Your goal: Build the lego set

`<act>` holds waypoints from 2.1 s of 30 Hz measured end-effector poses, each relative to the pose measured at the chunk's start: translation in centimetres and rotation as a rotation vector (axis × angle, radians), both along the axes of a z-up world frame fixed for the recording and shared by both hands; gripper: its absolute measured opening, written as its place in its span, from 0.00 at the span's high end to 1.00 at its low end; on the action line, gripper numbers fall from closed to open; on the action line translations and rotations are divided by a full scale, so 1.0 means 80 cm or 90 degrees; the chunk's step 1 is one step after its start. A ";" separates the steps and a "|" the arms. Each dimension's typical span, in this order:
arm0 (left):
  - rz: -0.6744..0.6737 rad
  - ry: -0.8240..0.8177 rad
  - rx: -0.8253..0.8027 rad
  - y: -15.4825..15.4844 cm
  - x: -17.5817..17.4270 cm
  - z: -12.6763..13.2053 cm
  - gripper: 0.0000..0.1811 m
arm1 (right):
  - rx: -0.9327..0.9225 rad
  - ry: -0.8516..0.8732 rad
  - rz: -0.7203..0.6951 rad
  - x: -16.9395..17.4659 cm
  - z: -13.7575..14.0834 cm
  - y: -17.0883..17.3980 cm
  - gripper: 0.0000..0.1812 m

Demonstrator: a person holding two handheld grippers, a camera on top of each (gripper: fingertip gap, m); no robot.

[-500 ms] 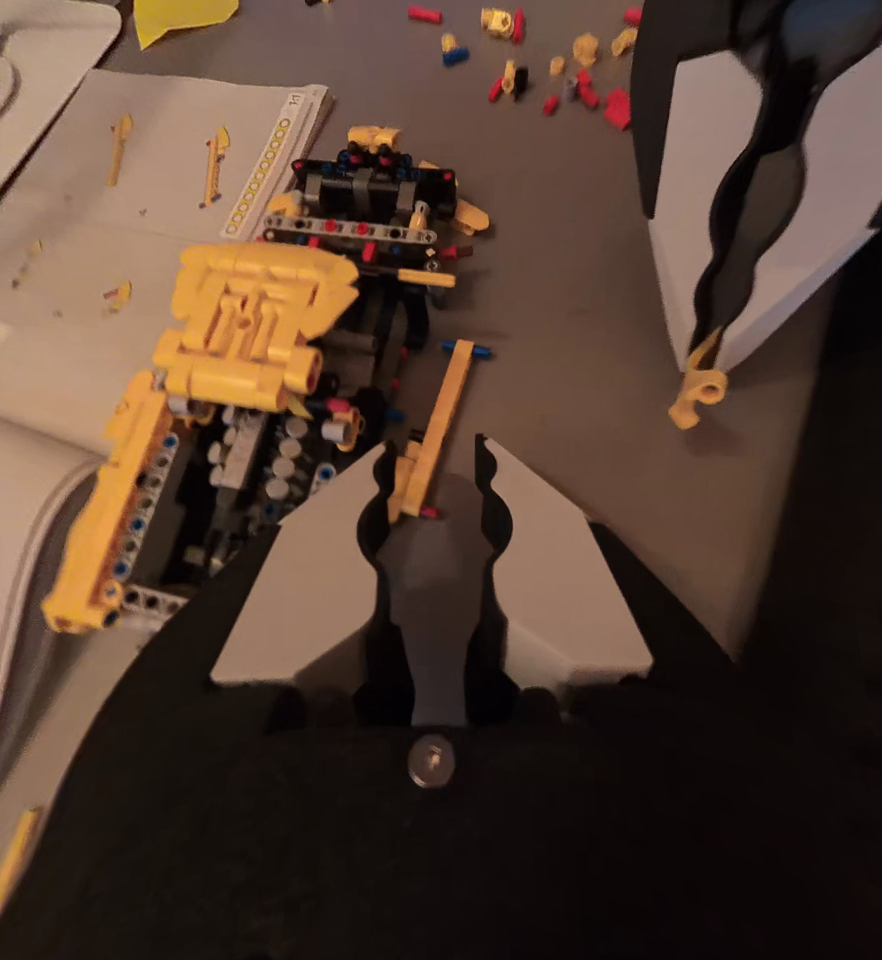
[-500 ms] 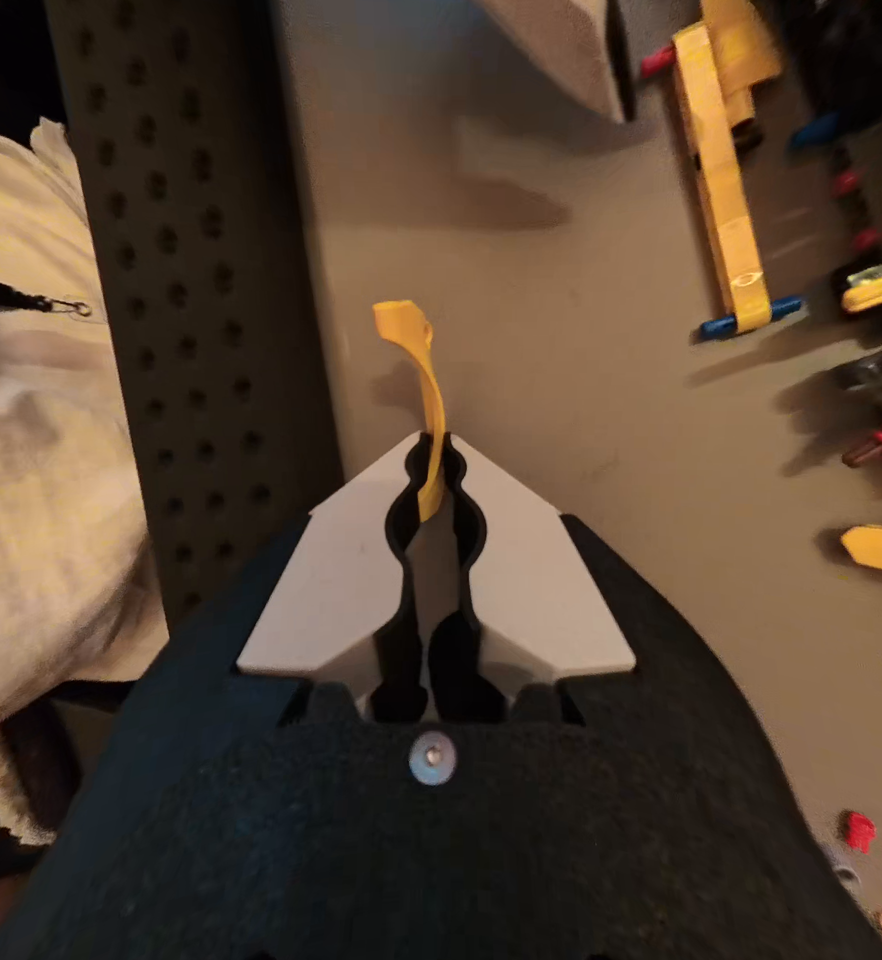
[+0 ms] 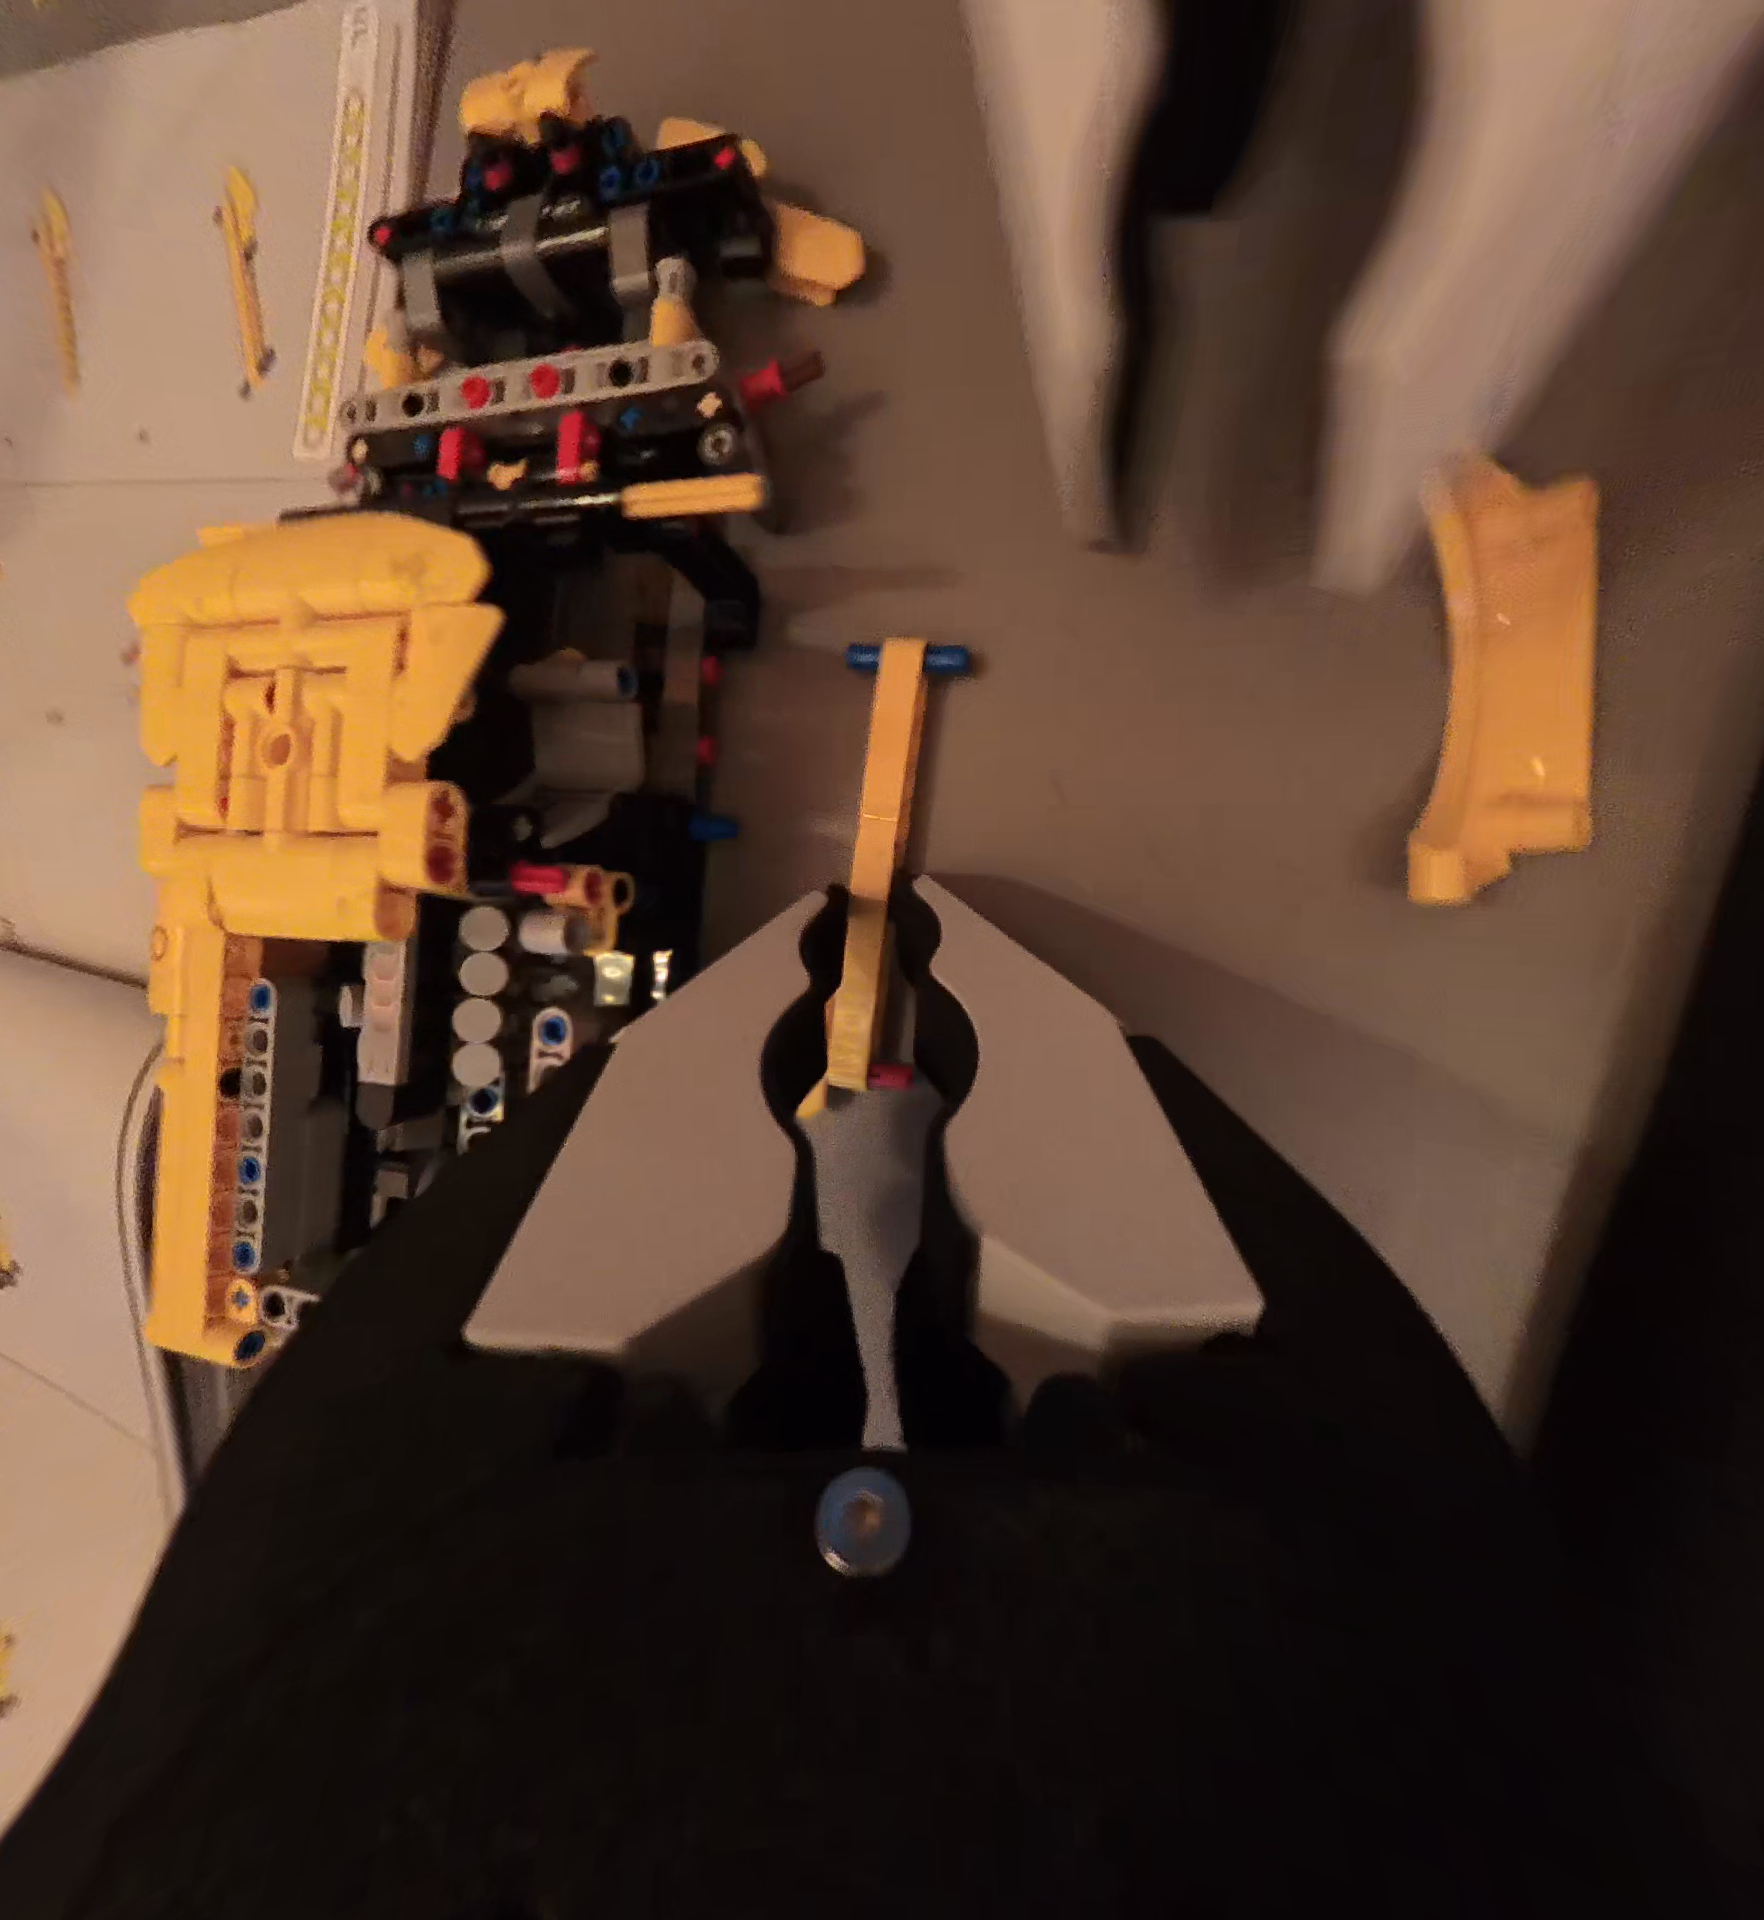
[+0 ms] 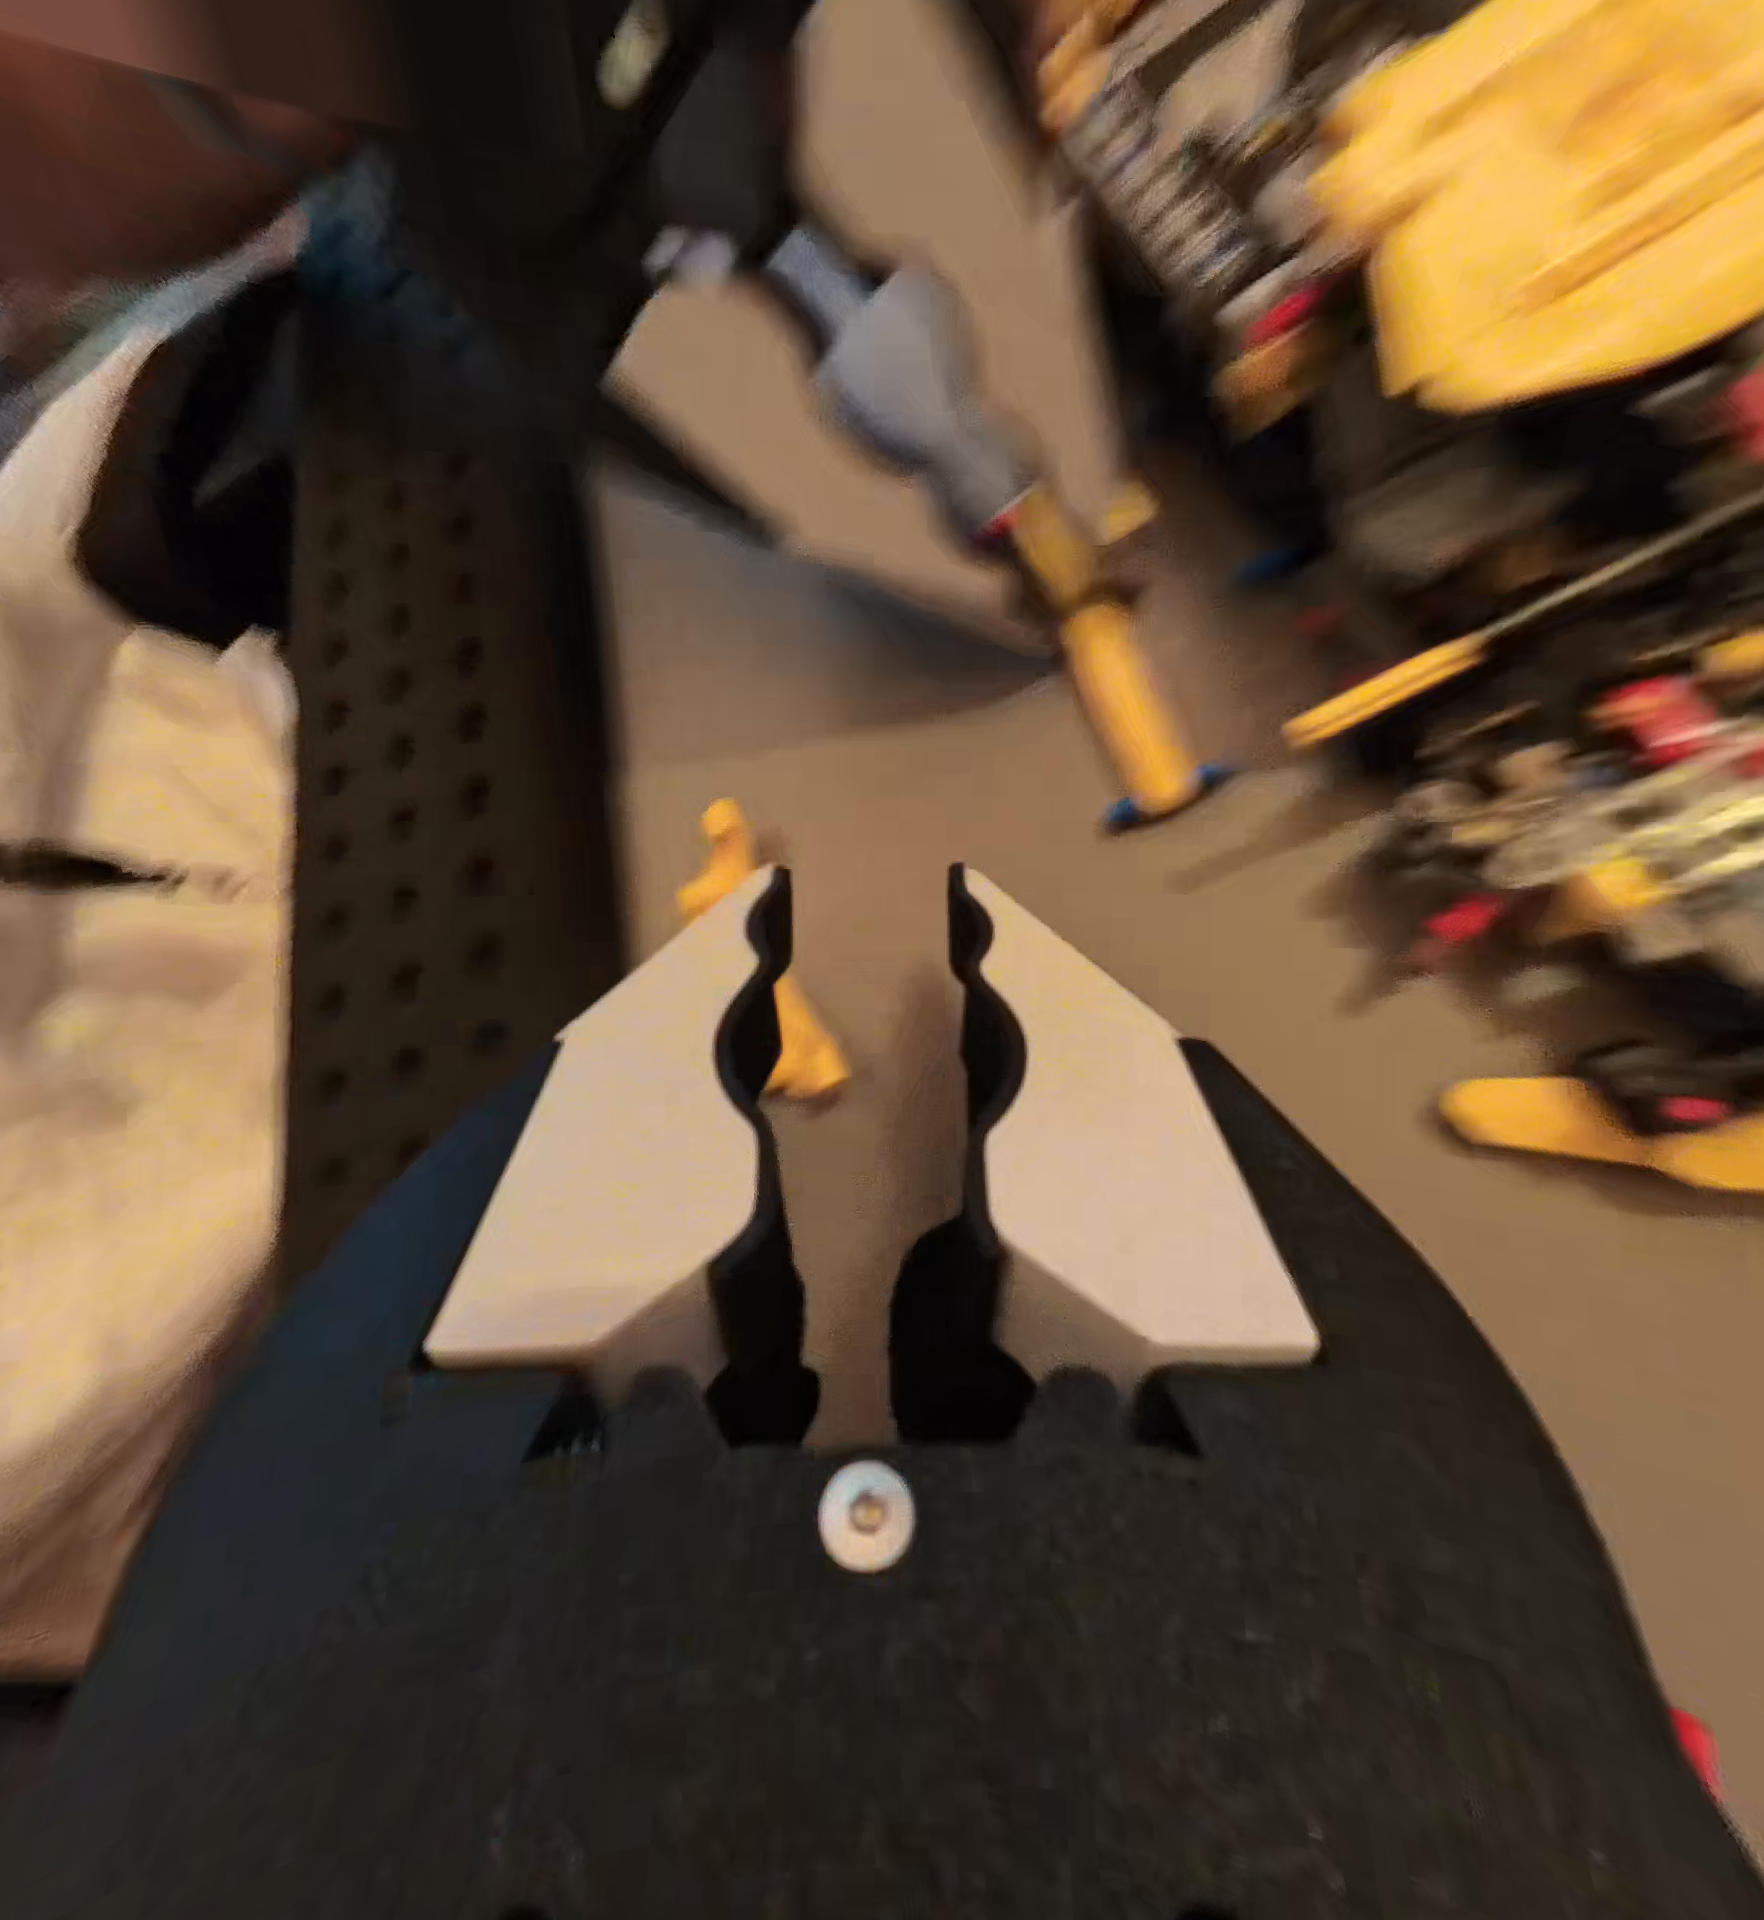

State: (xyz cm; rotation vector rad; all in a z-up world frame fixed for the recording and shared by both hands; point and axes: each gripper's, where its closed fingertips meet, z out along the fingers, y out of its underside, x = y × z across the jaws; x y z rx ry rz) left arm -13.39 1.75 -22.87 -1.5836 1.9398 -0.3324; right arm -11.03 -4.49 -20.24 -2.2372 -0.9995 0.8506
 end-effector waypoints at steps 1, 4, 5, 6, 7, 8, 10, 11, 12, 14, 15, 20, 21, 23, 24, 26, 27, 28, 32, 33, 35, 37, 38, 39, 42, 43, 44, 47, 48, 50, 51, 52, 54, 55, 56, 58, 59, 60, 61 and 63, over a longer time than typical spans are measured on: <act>-0.025 -0.015 0.033 -0.004 -0.001 0.003 0.96 | 0.037 0.010 -0.046 0.006 0.006 0.023 0.83; -0.113 -0.081 0.207 -0.019 -0.006 0.030 0.96 | -0.011 0.092 -0.105 0.002 0.010 0.047 0.75; -0.142 -0.102 0.267 -0.025 -0.007 0.042 0.96 | -0.051 0.123 -0.101 -0.003 0.010 0.046 0.75; -0.162 -0.112 0.314 -0.031 -0.010 0.051 0.96 | -0.079 0.154 -0.092 -0.010 0.011 0.044 0.75; -0.171 -0.112 0.351 -0.034 -0.012 0.058 0.96 | -0.106 0.186 -0.072 -0.020 0.016 0.038 0.80; -0.179 -0.114 0.383 -0.037 -0.015 0.064 0.96 | -0.137 0.216 -0.029 -0.032 0.022 0.025 0.86; -0.195 -0.110 0.422 -0.043 -0.019 0.069 0.96 | -0.141 0.234 0.009 -0.045 0.030 0.013 0.94; -0.194 -0.114 0.443 -0.043 -0.021 0.074 0.96 | -0.122 0.211 0.005 -0.045 0.027 0.015 0.96; -0.182 -0.133 0.472 -0.041 -0.021 0.084 0.96 | -0.099 0.222 -0.006 -0.045 0.033 0.020 0.97; -0.122 -0.200 0.507 -0.035 -0.024 0.114 0.95 | -0.098 0.305 -0.035 -0.046 0.058 0.027 0.97; -0.067 -0.254 0.495 -0.031 -0.027 0.133 0.95 | -0.085 0.332 -0.063 -0.044 0.067 0.034 0.97; 0.218 -0.530 -0.067 -0.032 -0.035 0.161 0.86 | -0.002 0.494 -0.136 -0.051 0.118 0.049 0.97; 0.244 -0.579 -0.204 -0.031 -0.033 0.164 0.85 | 0.012 0.528 -0.141 -0.056 0.128 0.049 0.97; 0.236 -0.666 -0.439 -0.031 -0.031 0.177 0.83 | 0.008 0.554 -0.153 -0.067 0.132 0.050 0.97; 0.217 -0.690 -0.521 -0.030 -0.031 0.182 0.82 | 0.001 0.567 -0.143 -0.074 0.133 0.047 0.97; 0.159 -0.673 -0.605 -0.036 -0.033 0.181 0.83 | -0.012 0.561 -0.135 -0.082 0.127 0.043 0.97; 0.135 -0.639 -0.610 -0.039 -0.033 0.175 0.83 | -0.020 0.540 -0.119 -0.086 0.122 0.039 0.97; 0.115 -0.607 -0.601 -0.040 -0.035 0.168 0.87 | -0.024 0.518 -0.105 -0.089 0.117 0.035 0.97; 0.026 -0.538 -0.630 -0.057 -0.045 0.162 0.96 | -0.018 0.414 -0.027 -0.095 0.108 0.017 0.97; 0.018 -0.540 -0.639 -0.059 -0.046 0.163 0.96 | -0.017 0.396 -0.016 -0.096 0.108 0.015 0.97; 0.032 -0.552 -0.621 -0.052 -0.046 0.161 0.96 | 0.016 0.342 -0.042 -0.092 0.103 0.026 0.96; 0.047 -0.583 -0.540 -0.041 -0.047 0.161 0.96 | 0.052 0.324 -0.080 -0.087 0.106 0.038 0.90; 0.068 -0.594 -0.470 -0.031 -0.048 0.159 0.96 | 0.053 0.333 -0.112 -0.083 0.108 0.046 0.80; 0.095 -0.591 -0.379 -0.020 -0.049 0.152 0.96 | 0.037 0.340 -0.146 -0.079 0.108 0.052 0.71; 0.133 -0.550 -0.106 -0.002 -0.053 0.143 0.96 | 0.025 0.359 -0.238 -0.091 0.107 0.065 0.50; 0.122 -0.542 -0.032 -0.005 -0.053 0.145 0.96 | 0.034 0.365 -0.245 -0.102 0.108 0.066 0.42; 0.118 -0.534 0.037 -0.006 -0.053 0.147 0.96 | 0.050 0.371 -0.252 -0.111 0.111 0.068 0.36; 0.091 -0.520 0.167 -0.019 -0.051 0.153 0.96 | 0.085 0.367 -0.262 -0.122 0.119 0.074 0.35; 0.095 -0.519 0.190 -0.019 -0.051 0.155 0.96 | 0.095 0.369 -0.251 -0.125 0.122 0.073 0.36; 0.098 -0.516 0.223 -0.016 -0.053 0.157 0.96 | 0.098 0.373 -0.232 -0.129 0.126 0.069 0.41; 0.098 -0.516 0.227 -0.017 -0.053 0.157 0.96 | 0.107 0.358 -0.232 -0.128 0.125 0.069 0.41; 0.102 -0.516 0.228 -0.017 -0.054 0.157 0.96 | 0.123 0.341 -0.232 -0.128 0.124 0.068 0.41; 0.100 -0.513 0.238 -0.018 -0.054 0.156 0.96 | 0.132 0.328 -0.218 -0.131 0.123 0.065 0.41; 0.101 -0.503 0.247 -0.017 -0.053 0.153 0.96 | 0.121 0.323 -0.197 -0.137 0.121 0.061 0.41; 0.104 -0.493 0.256 -0.016 -0.051 0.150 0.96 | 0.116 0.314 -0.187 -0.141 0.118 0.058 0.41; 0.108 -0.478 0.280 -0.015 -0.050 0.148 0.96 | 0.149 0.281 -0.199 -0.139 0.113 0.062 0.41; 0.110 -0.476 0.288 -0.014 -0.050 0.148 0.96 | 0.148 0.271 -0.194 -0.139 0.111 0.062 0.41; 0.111 -0.475 0.291 -0.013 -0.051 0.148 0.96 | 0.138 0.271 -0.189 -0.139 0.110 0.062 0.41; 0.112 -0.475 0.286 -0.013 -0.051 0.148 0.96 | 0.132 0.277 -0.188 -0.139 0.111 0.061 0.41; 0.113 -0.475 0.261 -0.013 -0.049 0.146 0.96 | 0.134 0.267 -0.193 -0.137 0.109 0.063 0.41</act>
